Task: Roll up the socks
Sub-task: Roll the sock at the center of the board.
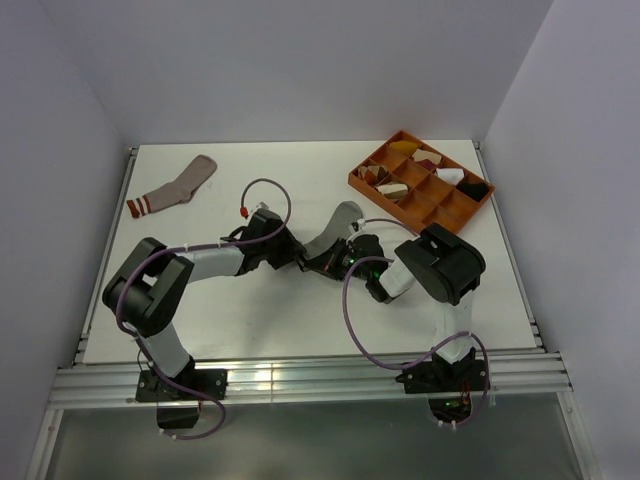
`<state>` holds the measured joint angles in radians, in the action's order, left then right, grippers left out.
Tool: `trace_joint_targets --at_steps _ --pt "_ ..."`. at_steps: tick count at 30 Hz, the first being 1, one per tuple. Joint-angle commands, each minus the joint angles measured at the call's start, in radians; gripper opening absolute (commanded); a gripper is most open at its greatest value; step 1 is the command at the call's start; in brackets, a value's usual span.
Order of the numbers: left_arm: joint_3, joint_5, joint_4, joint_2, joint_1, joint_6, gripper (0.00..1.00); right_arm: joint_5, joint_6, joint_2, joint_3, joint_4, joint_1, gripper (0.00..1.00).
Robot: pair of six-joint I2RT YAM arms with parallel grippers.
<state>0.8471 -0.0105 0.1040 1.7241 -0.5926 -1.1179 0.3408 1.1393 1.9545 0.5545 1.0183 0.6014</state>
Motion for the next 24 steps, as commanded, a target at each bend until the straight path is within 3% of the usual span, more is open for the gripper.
trace_joint_targets --at_steps 1,5,8,9,12,13,16,21,24 --pt "-0.002 0.006 0.005 -0.031 -0.003 0.029 0.52 0.018 0.002 0.034 -0.028 -0.057 -0.006 0.00" --pt "0.017 0.006 0.003 0.011 -0.003 0.033 0.48 0.032 0.002 0.041 -0.024 -0.044 -0.008 0.00" --pt "0.021 0.006 0.000 0.034 -0.004 0.030 0.33 0.035 -0.015 0.029 -0.016 -0.061 -0.008 0.00" --pt "0.023 0.006 -0.010 0.037 -0.004 0.035 0.21 0.030 -0.039 0.014 -0.011 -0.088 -0.008 0.00" --pt "0.050 0.051 -0.053 0.043 -0.006 0.053 0.00 0.017 -0.103 -0.046 0.013 -0.179 -0.008 0.08" --pt "0.061 0.063 -0.091 0.048 -0.006 0.058 0.00 0.010 -0.127 -0.069 0.037 -0.216 -0.008 0.18" --pt "0.108 0.124 -0.186 0.052 -0.006 0.079 0.00 -0.044 -0.240 -0.185 0.090 -0.386 -0.008 0.33" --pt "0.174 0.219 -0.306 0.045 -0.006 0.113 0.00 -0.236 -0.471 -0.362 0.235 -0.757 -0.017 0.41" --pt "0.207 0.273 -0.371 0.040 -0.003 0.132 0.00 -0.339 -0.574 -0.349 0.321 -0.909 -0.023 0.41"
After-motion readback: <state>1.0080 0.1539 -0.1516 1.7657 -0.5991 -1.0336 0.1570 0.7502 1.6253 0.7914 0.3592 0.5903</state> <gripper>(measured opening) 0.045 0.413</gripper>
